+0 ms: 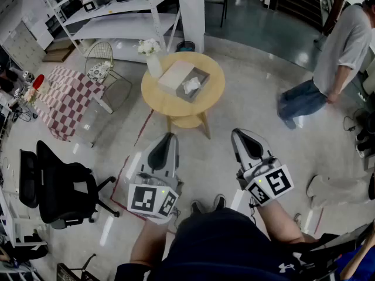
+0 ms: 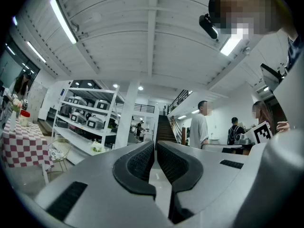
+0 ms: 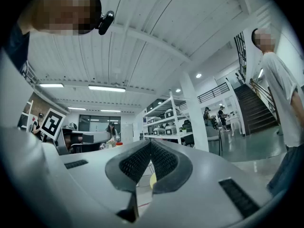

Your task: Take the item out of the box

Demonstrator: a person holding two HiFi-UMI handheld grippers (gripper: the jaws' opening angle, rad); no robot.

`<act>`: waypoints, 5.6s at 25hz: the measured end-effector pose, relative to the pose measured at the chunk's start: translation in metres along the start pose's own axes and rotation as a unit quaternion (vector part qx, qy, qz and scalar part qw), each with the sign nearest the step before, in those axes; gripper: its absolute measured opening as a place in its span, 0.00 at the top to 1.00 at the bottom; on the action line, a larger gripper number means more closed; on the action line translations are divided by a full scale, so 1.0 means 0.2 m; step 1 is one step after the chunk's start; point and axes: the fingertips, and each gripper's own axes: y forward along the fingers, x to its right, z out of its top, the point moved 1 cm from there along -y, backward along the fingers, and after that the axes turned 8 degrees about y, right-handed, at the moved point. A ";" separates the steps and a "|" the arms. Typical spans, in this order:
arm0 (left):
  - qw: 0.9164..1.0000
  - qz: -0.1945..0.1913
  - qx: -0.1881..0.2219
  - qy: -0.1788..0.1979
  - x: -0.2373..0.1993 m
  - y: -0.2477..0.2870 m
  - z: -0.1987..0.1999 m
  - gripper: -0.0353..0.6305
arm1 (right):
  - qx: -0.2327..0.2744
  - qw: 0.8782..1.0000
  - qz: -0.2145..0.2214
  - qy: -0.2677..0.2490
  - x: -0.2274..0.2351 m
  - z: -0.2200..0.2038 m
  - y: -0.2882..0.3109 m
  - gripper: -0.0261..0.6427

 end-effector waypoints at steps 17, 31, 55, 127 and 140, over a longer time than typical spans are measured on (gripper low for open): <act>1.000 0.013 -0.008 0.012 0.16 0.14 0.00 0.90 | -0.002 1.000 0.010 0.025 0.23 0.03 -0.06 0.94; 0.999 0.027 -0.029 0.003 0.16 0.29 -0.10 0.90 | -0.029 0.999 0.020 0.032 0.41 -0.04 0.03 0.94; 0.998 -0.022 -0.031 -0.046 -0.54 1.15 -0.36 0.90 | -0.076 0.996 -0.046 0.024 0.88 -0.18 0.89 0.94; 0.904 0.022 -0.423 -0.063 -0.98 2.21 -1.94 0.79 | -0.244 0.959 0.079 0.119 1.98 -0.77 2.16 0.94; 0.823 -0.098 -0.558 0.031 -0.87 2.16 -2.33 0.75 | -0.261 0.950 0.041 0.165 2.03 -0.93 2.09 0.94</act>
